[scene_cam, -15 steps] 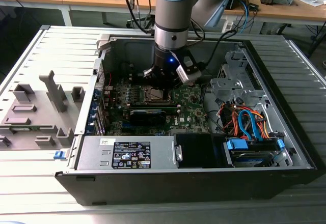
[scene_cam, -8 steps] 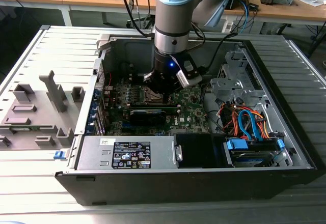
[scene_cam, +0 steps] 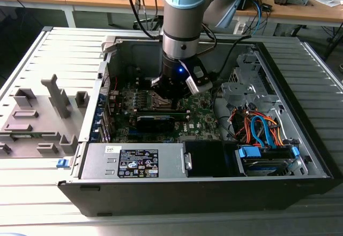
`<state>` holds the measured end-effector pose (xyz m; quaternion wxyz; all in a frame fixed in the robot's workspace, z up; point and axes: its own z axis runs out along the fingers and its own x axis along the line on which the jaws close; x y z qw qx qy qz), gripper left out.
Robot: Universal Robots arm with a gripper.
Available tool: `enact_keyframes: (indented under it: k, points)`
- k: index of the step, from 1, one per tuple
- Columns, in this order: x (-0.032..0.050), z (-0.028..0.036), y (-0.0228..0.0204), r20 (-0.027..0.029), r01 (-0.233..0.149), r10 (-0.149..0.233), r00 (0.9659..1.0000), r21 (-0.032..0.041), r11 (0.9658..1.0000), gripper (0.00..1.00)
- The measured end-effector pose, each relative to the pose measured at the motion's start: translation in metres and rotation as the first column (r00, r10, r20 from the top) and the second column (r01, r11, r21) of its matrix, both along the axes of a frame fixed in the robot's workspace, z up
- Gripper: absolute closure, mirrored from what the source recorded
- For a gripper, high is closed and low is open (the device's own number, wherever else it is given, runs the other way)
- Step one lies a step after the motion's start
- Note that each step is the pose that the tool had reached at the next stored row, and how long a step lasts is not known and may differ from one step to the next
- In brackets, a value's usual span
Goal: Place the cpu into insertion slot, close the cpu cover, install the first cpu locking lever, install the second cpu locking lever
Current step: 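Install the second cpu locking lever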
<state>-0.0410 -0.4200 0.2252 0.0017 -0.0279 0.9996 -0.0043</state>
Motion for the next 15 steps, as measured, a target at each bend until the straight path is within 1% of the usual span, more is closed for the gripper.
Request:
enact_keyframes:
  k: [1,2,3,4,6,8,9,12,15]
  points:
    - [0.0000,0.0000,-0.0004,-0.0001,0.000,0.000,1.0000,0.0141,0.9999,0.89]
    - [0.0000,-0.0001,-0.0009,0.0001,0.000,0.000,1.0000,0.0359,0.9994,0.89]
    - [-0.0001,0.0000,-0.0016,0.0001,0.000,0.000,1.0000,0.0515,0.9987,0.89]
    - [-0.0005,0.0000,-0.0046,0.0000,0.000,0.000,1.0000,0.0642,0.9979,0.89]
    - [-0.0018,-0.0002,-0.0103,0.0001,0.000,0.000,1.0000,0.0746,0.9972,0.89]
    - [-0.0040,-0.0004,-0.0124,0.0000,0.000,0.000,1.0000,0.0809,0.9967,0.89]
    - [-0.0058,-0.0007,-0.0136,0.0000,0.000,0.000,1.0000,0.0874,0.9962,0.89]
    - [-0.0111,-0.0024,-0.0144,0.0000,0.000,0.000,1.0000,0.0994,0.9950,0.89]
    - [-0.0181,-0.0044,-0.0155,0.0000,0.000,0.000,1.0000,0.1046,0.9945,0.89]
